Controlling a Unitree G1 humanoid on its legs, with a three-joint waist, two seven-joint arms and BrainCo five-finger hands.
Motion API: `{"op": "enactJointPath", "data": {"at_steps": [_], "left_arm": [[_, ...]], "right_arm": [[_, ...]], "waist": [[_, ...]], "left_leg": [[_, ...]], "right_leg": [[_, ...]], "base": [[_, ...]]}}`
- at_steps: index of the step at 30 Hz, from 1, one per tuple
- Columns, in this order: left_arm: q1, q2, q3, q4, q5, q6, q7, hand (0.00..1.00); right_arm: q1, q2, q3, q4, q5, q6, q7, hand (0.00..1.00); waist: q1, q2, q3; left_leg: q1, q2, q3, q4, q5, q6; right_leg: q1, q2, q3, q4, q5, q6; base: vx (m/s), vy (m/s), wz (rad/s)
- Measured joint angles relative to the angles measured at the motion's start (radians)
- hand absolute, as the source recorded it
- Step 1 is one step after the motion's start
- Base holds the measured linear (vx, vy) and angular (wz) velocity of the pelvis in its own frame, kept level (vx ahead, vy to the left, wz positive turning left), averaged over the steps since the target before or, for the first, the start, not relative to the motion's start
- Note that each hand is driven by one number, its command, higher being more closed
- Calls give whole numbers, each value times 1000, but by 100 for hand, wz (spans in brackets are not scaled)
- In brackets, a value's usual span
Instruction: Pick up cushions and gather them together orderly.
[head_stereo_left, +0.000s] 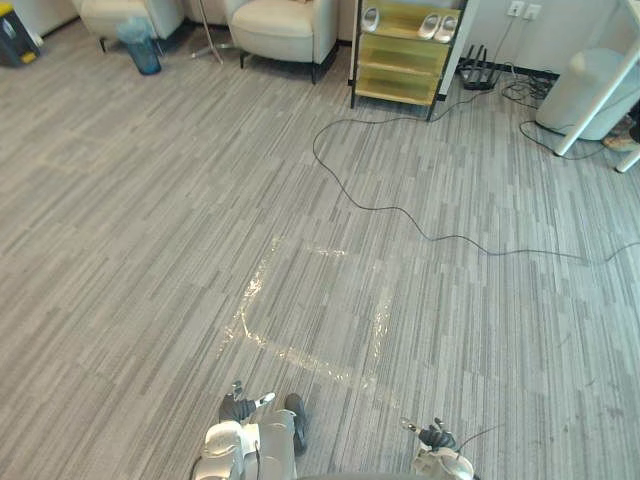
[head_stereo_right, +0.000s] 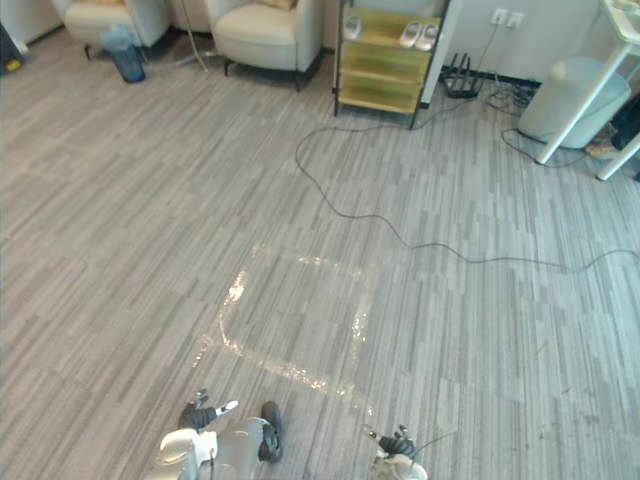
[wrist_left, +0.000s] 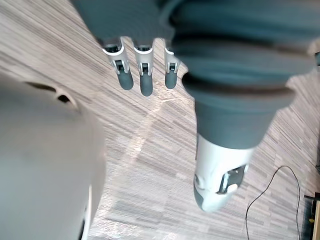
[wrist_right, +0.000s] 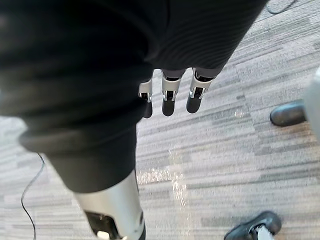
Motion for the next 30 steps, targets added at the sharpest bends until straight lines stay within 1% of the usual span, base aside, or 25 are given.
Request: {"op": "enactJointPath", "data": {"at_steps": [1, 2, 3, 4, 6, 7, 9, 11, 12, 13, 14, 15, 16, 17, 18, 19, 20, 21, 22, 23, 24, 27, 28, 29, 30], "left_arm": [[-4, 9, -11, 17, 0, 5, 0, 0], [-1, 11, -16, 25, 0, 12, 2, 0], [1, 9, -23, 30, 0, 19, 2, 0], [2, 5, -28, 32, 0, 19, 2, 0], [5, -9, -27, 36, -2, 19, 2, 0], [-2, -19, -23, 34, -2, 18, 2, 0], [0, -32, -16, 35, -1, 18, 2, 0], [-1, -42, -16, 41, 0, 18, 1, 0], [-2, -42, -14, 44, 0, 18, 1, 0], [-2, -45, -10, 52, 0, 18, 1, 0], [-1, -66, 5, 67, 1, 17, -1, 0], [-1, -88, 15, 72, 1, 17, -1, 0], [-1, -100, 19, 73, 1, 18, -2, 0], [-7, -103, 26, 73, 2, 19, -2, 0], [-13, -104, 27, 71, 2, 19, -7, 0], [-13, -104, 28, 65, 1, 19, -8, 0], [-8, -103, 34, 41, 1, 18, -7, 0], [-7, -101, 33, 27, 2, 17, -7, 0], [-7, -96, 23, 10, 1, 17, -7, 0], [-7, -95, 21, 2, 1, 16, -7, 0], [-6, -98, 21, -13, 1, 13, -6, 0], [-6, -99, 18, -19, 0, 0, -6, 0], [-6, -100, 13, -16, -1, -2, -6, 0], [-4, -100, 13, -14, -3, -3, -6, 0], [-5, -98, 13, -14, -2, -3, -6, 0]], "right_arm": [[0, 0, 1, -3, 0, -1, 3, 0], [0, -4, 0, -15, 0, -3, 6, 0], [1, -14, 2, -20, -1, -6, 7, 0], [1, -21, 2, -21, -2, -8, 8, 0], [4, -26, 1, -33, -2, -11, 8, 0], [8, -26, -7, -44, -1, -10, 8, 0], [13, -33, -8, -52, -1, -11, 8, 0], [12, -38, -8, -51, -2, -9, 7, 0], [15, -39, -8, -48, -2, -8, 8, 0], [16, -44, -9, -40, -2, -8, 7, 0], [9, -73, -11, -31, -4, -7, 7, 0], [3, -79, -25, -27, -3, -7, 7, 0], [1, -81, -32, -25, -5, -8, 8, 0], [1, -84, -33, -21, -7, -7, 8, 0], [8, -84, -23, -18, -6, -6, 8, 0], [12, -86, -14, -20, -4, -8, 7, 0], [15, -91, 7, -20, 1, -9, 5, 0], [14, -89, 13, -20, 3, -9, 4, 0], [13, -84, 28, -20, 5, -8, 4, 0], [12, -82, 33, -19, 5, -8, 4, 0], [7, -73, 33, -20, 5, -7, 3, 0], [-9, -59, 31, -19, 5, -7, 3, 0], [-9, -59, 31, -19, 4, -7, 2, 0], [-8, -63, 33, -17, 3, -6, -1, 0], [-9, -63, 33, -14, 3, -4, -2, 0]], "waist": [[-4, -2, 5], [-14, 2, 8], [-27, 13, 14], [-38, 15, 13], [-44, 17, 14], [-44, 18, 15], [-48, 25, 15], [-54, 29, 16], [-55, 30, 17], [-64, 34, 18], [-57, 89, 7], [-60, 113, 7], [-65, 125, 5], [-72, 132, 4], [-78, 132, 8], [-78, 134, 10], [-67, 130, 21], [-60, 127, 25], [-49, 116, 25], [-45, 112, 24], [-36, 108, 24], [-32, 104, 26], [-33, 106, 24], [-24, 109, 19], [-22, 101, 17]], "left_leg": [[44, -9, -8, -1, -31, 1], [96, -18, -20, -3, -58, 0], [177, -23, -35, -29, -81, 0], [233, -23, -43, -63, -87, 0], [322, -21, -53, -141, -89, -3], [386, -17, -53, -195, -89, -3], [456, -4, -63, -255, -102, -25], [506, 13, -82, -289, -132, -74], [523, 15, -92, -296, -142, -90], [545, 24, -111, -302, -149, -100], [545, 74, -122, -290, -134, -119], [541, 89, -144, -262, -113, -123], [533, 101, -153, -233, -101, -130], [487, 120, -188, -103, -75, -128], [400, 140, -223, 123, -9, -123], [356, 152, -233, 232, 48, -122], [250, 194, -237, 481, 50, -110], [191, 210, -228, 575, 25, -114], [126, 213, -204, 598, -7, -112], [100, 213, -187, 579, -23, -110], [61, 207, -155, 478, -57, -104], [28, 135, -177, 163, -67, -108], [30, 87, -227, -35, -20, -107], [44, 58, -272, -86, 118, -132], [50, 55, -263, -84, 108, -133]], "right_leg": [[-77, -11, 28, 189, 40, 35], [-145, -11, 31, 351, 31, 29], [-213, -14, 3, 468, -9, 10], [-258, -16, -34, 488, -32, 1], [-339, -21, -113, 421, -66, -47], [-384, -24, -161, 332, -86, -58], [-432, -17, -218, 162, -80, -67], [-453, 16, -247, -168, 21, -96], [-450, 28, -236, -238, 99, -109], [-435, 45, -226, -245, 179, -158], [-429, 79, -242, -217, 134, -168], [-425, 88, -253, -189, 87, -173], [-412, 95, -265, -183, 70, -178], [-373, 103, -287, -190, 34, -176], [-308, 113, -301, -221, 10, -178], [-270, 123, -308, -242, 4, -179], [-187, 147, -303, -293, -15, -192], [-136, 158, -297, -316, -27, -194], [-86, 162, -285, -346, -39, -189], [-65, 162, -276, -360, -41, -186], [-30, 161, -250, -386, -45, -178], [13, 141, -195, -410, -62, -147], [23, 128, -162, -407, -81, -117], [38, 128, -121, -405, -95, -90], [41, 122, -111, -405, -98, -85]], "base": [[438, 147, 13], [539, 130, 26], [514, 76, 38], [567, 52, 50], [447, -8, 46], [479, -72, 37], [534, -135, 31], [634, -235, 35], [482, -190, 37], [478, -156, 19], [575, -203, 14], [653, -252, 3], [635, -303, 28], [616, -302, 44], [497, -238, 46], [453, -160, 22], [326, -84, -7], [389, -86, -23], [284, -72, -28], [416, -65, -47], [413, 6, -61], [346, 101, -61], [493, 286, -92], [417, 250, -82], [439, 220, -61]]}}
